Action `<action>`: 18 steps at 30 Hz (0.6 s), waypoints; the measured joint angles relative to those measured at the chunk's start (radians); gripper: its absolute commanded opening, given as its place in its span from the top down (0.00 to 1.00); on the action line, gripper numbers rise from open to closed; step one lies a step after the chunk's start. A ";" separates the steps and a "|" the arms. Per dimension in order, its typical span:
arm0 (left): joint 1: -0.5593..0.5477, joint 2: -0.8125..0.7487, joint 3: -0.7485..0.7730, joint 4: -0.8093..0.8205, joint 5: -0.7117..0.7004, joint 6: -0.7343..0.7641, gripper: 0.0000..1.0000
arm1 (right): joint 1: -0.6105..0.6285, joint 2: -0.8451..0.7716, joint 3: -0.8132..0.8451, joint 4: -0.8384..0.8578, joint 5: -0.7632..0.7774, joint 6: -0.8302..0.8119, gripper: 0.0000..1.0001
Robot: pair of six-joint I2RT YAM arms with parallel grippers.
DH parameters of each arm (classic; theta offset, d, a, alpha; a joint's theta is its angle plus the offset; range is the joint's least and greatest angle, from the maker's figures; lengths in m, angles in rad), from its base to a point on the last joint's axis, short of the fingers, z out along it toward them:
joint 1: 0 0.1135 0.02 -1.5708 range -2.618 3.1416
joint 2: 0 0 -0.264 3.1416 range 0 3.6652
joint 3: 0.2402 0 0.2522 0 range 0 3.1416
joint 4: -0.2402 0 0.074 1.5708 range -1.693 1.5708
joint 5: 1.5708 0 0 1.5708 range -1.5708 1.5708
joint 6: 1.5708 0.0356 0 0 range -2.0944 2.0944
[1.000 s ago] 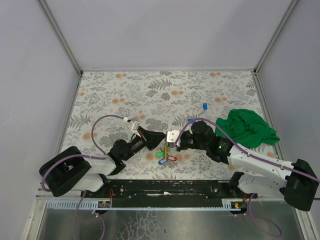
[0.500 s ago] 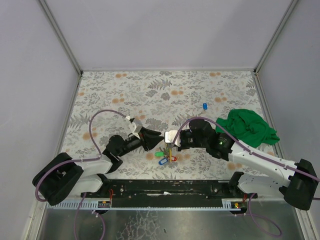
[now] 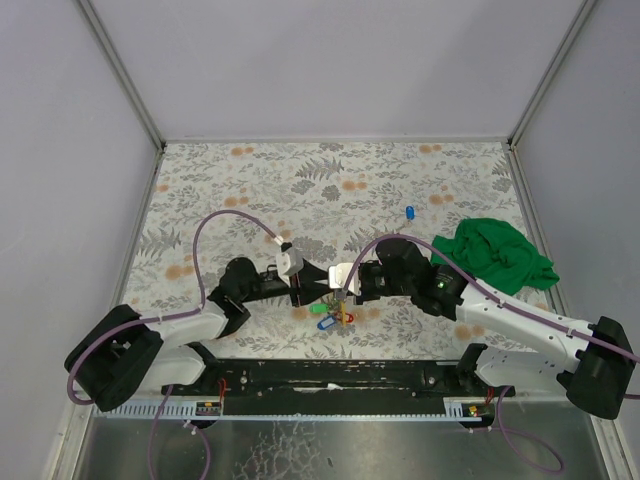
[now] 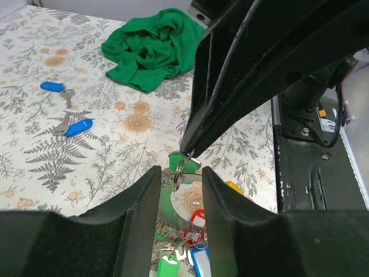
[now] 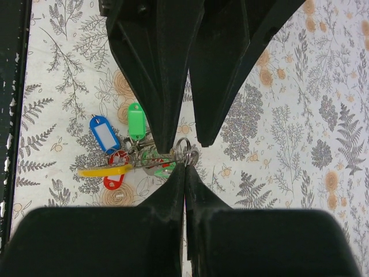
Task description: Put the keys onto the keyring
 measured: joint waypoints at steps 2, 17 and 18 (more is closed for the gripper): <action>0.000 0.001 0.013 -0.029 0.021 0.023 0.71 | 0.000 0.000 0.000 0.000 -0.006 0.000 1.00; 0.001 0.022 0.092 -0.231 0.092 0.138 0.88 | 0.002 -0.004 0.010 -0.024 -0.023 0.000 1.00; 0.001 0.022 0.094 -0.240 0.092 0.142 0.92 | 0.002 -0.006 0.010 -0.026 -0.023 0.000 1.00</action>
